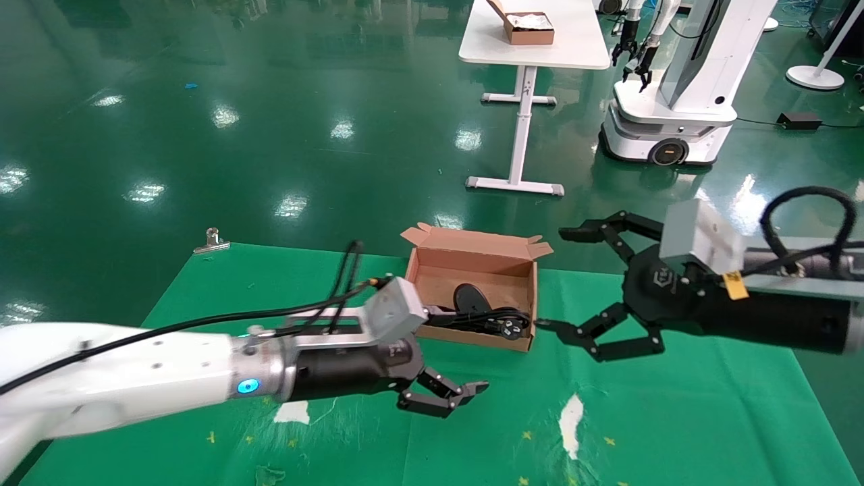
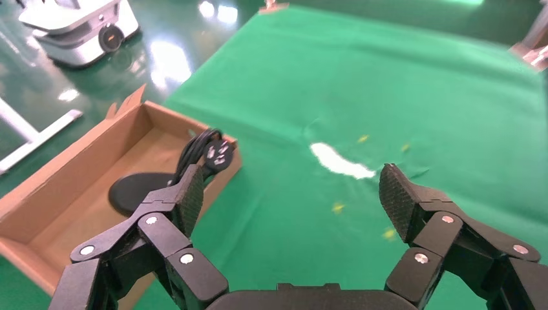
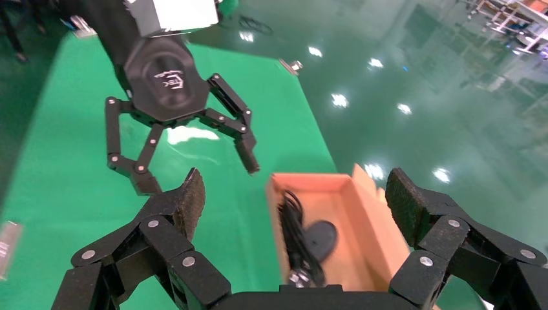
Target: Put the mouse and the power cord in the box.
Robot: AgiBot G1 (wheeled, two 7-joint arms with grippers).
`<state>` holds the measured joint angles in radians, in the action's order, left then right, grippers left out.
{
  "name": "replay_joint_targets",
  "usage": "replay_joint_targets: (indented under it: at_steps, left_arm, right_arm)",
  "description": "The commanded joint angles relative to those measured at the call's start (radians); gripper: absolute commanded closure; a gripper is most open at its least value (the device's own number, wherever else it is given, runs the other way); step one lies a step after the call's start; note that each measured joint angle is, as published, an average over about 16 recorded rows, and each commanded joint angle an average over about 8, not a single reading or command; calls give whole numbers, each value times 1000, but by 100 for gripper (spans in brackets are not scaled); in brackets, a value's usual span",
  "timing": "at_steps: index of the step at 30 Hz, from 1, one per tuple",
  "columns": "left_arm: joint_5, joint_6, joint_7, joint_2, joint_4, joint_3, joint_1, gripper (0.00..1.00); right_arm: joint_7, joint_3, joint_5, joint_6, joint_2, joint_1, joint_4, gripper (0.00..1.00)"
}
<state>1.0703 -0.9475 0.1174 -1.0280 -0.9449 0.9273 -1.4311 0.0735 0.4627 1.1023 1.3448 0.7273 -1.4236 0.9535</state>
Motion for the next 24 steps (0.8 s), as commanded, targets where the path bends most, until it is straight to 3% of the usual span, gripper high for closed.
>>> replay_joint_targets:
  at_steps: [1, 24]
  left_arm:
    - [-20, -33, 4, 25, -20, -39, 21, 0]
    - [-259, -417, 53, 317, -258, -493, 271, 0]
  right_arm:
    - [-15, -11, -21, 9, -7, 20, 19, 0]
    - [-191, -134, -272, 110, -85, 255, 242, 0]
